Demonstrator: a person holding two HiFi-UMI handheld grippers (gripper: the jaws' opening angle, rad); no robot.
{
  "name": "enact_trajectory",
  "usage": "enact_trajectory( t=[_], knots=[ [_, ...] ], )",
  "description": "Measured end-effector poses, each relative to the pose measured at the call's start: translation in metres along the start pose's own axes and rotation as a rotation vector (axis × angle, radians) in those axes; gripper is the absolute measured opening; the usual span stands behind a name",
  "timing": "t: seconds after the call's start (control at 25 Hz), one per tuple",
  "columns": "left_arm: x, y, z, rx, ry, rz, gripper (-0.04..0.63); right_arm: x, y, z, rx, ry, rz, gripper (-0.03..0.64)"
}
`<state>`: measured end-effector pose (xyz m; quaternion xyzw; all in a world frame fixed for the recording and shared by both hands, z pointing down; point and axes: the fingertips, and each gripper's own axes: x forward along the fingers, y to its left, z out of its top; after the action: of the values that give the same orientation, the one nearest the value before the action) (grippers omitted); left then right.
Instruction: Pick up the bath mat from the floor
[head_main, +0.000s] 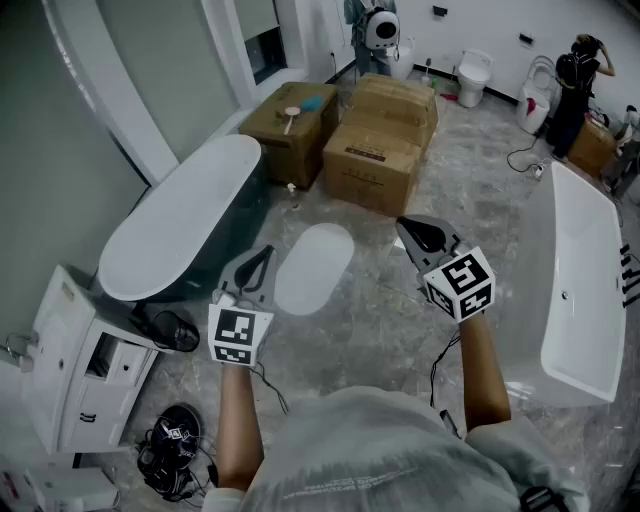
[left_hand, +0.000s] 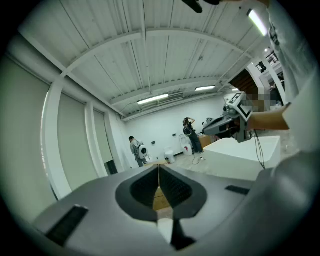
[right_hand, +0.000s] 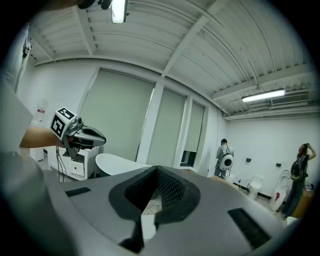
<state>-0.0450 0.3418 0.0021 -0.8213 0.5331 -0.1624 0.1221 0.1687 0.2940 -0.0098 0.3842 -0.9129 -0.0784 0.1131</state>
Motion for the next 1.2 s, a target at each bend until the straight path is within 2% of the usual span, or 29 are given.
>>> enact_trajectory(
  t=[0.4,0.84,1.2],
  knots=[
    [0.016,-0.017,0.006,-0.005,0.024,0.004,0.018,-0.009,-0.02,-0.011,0.0,0.001,0.017,0.015],
    [0.036,-0.053,-0.008,-0.069,0.088,0.052,0.018,-0.034,-0.073,-0.049,0.026,0.033,0.019,0.015],
    [0.075,-0.048,-0.019,-0.089,0.105,0.077,0.018,-0.014,-0.11,-0.071,0.052,0.053,0.028,0.015]
  ],
)
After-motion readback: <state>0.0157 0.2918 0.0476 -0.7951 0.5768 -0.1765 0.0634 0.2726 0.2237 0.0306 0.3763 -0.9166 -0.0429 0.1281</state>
